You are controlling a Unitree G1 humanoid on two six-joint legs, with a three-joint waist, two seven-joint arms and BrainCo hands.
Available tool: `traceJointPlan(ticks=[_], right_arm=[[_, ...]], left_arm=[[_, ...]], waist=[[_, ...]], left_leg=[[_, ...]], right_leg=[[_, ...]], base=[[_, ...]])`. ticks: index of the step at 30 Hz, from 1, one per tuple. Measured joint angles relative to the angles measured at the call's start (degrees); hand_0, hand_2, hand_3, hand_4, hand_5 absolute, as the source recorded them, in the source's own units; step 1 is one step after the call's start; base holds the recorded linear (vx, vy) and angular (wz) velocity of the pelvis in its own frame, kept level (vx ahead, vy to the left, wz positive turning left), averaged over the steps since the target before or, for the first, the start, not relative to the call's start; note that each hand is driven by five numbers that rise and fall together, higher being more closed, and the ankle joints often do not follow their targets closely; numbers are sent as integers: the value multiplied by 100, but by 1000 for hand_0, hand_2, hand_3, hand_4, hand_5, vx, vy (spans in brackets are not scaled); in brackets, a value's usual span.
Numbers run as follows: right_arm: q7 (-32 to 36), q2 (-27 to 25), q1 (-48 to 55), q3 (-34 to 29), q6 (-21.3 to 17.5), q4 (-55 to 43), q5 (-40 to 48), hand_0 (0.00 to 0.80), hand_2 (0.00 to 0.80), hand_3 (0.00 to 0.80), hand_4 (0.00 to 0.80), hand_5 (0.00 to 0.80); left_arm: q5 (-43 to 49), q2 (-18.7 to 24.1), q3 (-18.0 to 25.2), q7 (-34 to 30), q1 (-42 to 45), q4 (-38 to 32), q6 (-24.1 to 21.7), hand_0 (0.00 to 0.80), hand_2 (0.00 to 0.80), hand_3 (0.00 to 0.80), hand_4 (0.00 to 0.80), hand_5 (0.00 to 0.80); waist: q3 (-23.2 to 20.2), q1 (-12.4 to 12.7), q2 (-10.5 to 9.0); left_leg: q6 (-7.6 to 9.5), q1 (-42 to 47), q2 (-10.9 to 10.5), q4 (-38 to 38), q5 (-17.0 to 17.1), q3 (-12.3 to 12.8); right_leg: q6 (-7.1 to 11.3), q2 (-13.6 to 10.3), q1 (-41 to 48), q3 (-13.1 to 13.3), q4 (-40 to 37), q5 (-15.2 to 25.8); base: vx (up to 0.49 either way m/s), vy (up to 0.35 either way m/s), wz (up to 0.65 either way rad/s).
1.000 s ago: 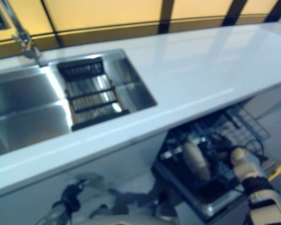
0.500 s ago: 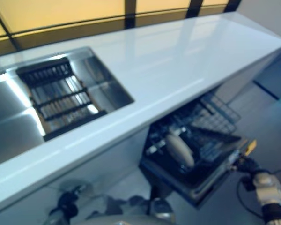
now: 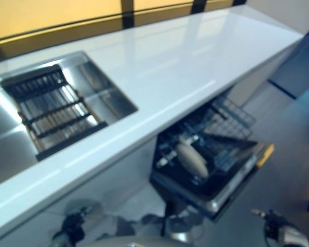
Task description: Take plates into dishwasher
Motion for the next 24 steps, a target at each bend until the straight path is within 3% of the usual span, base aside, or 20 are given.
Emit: traceJointPlan(ticks=[11, 18, 24], right_arm=[[125, 220, -393, -144, -342, 771, 1176, 0, 0, 0, 0, 0], [185, 73, -703, -161, -345, 992, 1615, 0, 0, 0, 0, 0], [562, -2, -910, -158, -634, 1105, 1649, 0, 0, 0, 0, 0]], left_arm=[[10, -61, -93, -180, -110, 6, -1, 0, 0, 0, 0, 0], [-79, -295, -148, -360, -330, 0, -89, 0, 0, 0, 0, 0], [-113, -449, -168, -482, -404, -4, -176, 0, 0, 0, 0, 0]], waist=[[172, 11, 460], [538, 20, 1035], [767, 33, 1361]], left_leg=[[10, -372, -32, 51, 11, -48], [26, -580, -75, 56, 20, -181], [32, -624, -114, 34, 21, -218]], right_leg=[[-118, -39, -346, -19, 47, 115], [-197, -76, -497, -70, 15, 210], [-214, -147, -510, -164, -9, 197]], base=[[-111, -44, 1], [-97, 18, 5], [-56, 41, 4]])
